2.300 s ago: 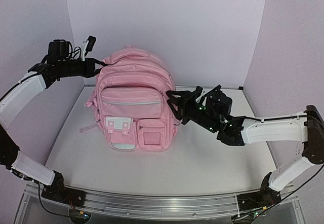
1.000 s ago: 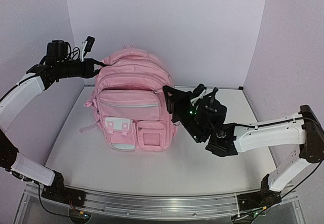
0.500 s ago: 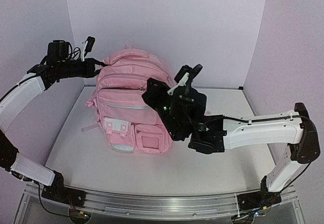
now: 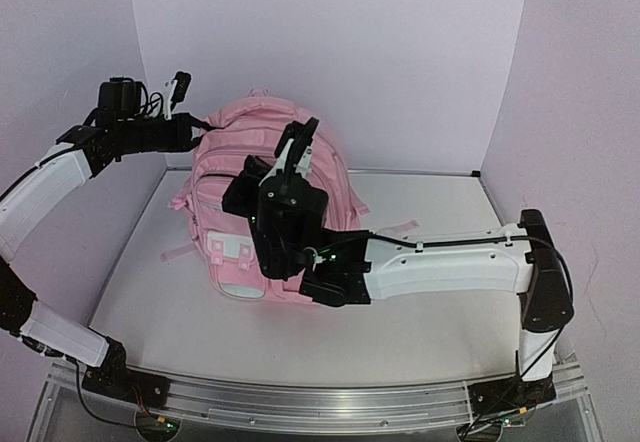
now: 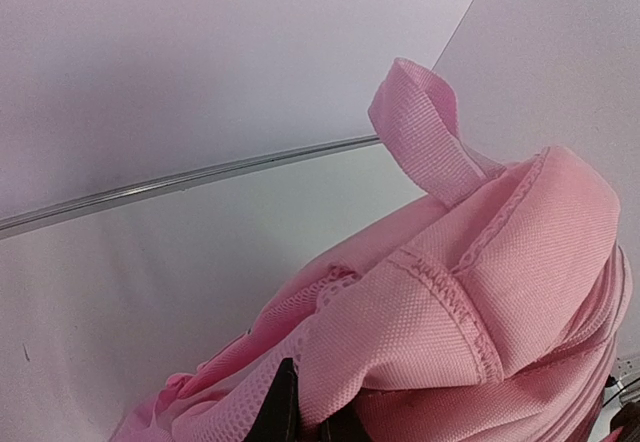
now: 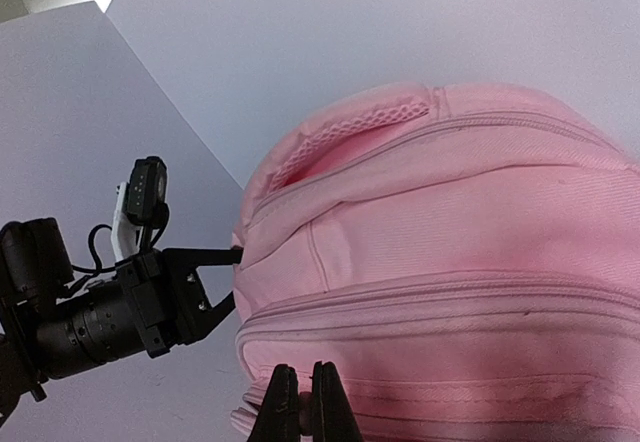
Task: Pack the student bag
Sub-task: Zip the student bag at the center of the board.
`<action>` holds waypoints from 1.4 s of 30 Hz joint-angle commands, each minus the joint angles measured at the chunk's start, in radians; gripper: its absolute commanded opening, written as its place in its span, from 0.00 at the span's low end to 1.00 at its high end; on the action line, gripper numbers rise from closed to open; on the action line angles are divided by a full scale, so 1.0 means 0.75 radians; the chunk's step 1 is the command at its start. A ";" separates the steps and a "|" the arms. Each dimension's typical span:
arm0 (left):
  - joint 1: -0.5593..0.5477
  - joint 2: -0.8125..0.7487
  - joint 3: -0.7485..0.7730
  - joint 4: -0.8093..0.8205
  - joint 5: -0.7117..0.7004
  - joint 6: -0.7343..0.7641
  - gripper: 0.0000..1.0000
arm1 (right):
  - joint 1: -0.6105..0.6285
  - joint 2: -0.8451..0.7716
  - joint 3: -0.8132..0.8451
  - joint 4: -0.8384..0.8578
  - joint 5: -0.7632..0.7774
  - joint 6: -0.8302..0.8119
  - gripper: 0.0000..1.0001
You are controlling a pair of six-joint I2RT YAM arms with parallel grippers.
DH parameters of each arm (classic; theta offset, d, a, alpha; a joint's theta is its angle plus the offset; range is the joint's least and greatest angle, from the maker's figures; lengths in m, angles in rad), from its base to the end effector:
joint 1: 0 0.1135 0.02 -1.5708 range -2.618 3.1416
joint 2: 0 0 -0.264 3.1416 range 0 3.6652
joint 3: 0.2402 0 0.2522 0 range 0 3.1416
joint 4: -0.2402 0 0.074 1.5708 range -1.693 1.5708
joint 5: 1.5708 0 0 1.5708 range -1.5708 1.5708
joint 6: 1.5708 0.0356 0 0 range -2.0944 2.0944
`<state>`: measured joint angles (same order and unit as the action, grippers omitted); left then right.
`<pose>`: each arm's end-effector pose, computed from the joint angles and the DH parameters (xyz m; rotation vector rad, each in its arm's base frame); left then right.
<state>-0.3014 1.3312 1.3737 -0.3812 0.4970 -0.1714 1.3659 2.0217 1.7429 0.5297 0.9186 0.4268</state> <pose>0.2803 -0.1049 0.4053 0.4678 1.8889 -0.7901 0.1253 0.4639 0.3651 0.1444 1.4707 0.8694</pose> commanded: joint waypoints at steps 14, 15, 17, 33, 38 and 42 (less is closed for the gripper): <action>-0.177 0.096 0.150 0.113 -0.118 -0.170 0.00 | -0.103 0.036 -0.098 0.223 0.072 -0.287 0.00; -0.189 0.106 0.158 0.122 -0.117 -0.180 0.00 | -0.124 0.007 -0.132 0.236 0.065 -0.303 0.00; -0.214 0.134 0.174 0.141 -0.106 -0.202 0.00 | -0.157 -0.048 -0.194 0.258 0.060 -0.329 0.00; -0.285 0.189 0.216 0.160 -0.009 -0.254 0.00 | -0.168 -0.105 -0.200 0.298 -0.220 -0.671 0.00; -0.284 0.190 0.255 0.096 0.015 -0.246 0.00 | -0.158 0.014 -0.090 0.238 -0.376 -0.710 0.00; -0.284 0.190 0.275 0.065 0.033 -0.242 0.00 | -0.155 0.093 0.007 0.155 -0.476 -0.774 0.00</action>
<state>-0.5060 1.4802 1.5047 -0.3622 0.4480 -0.3393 1.2414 2.0358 1.6581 0.6960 0.7095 -0.0837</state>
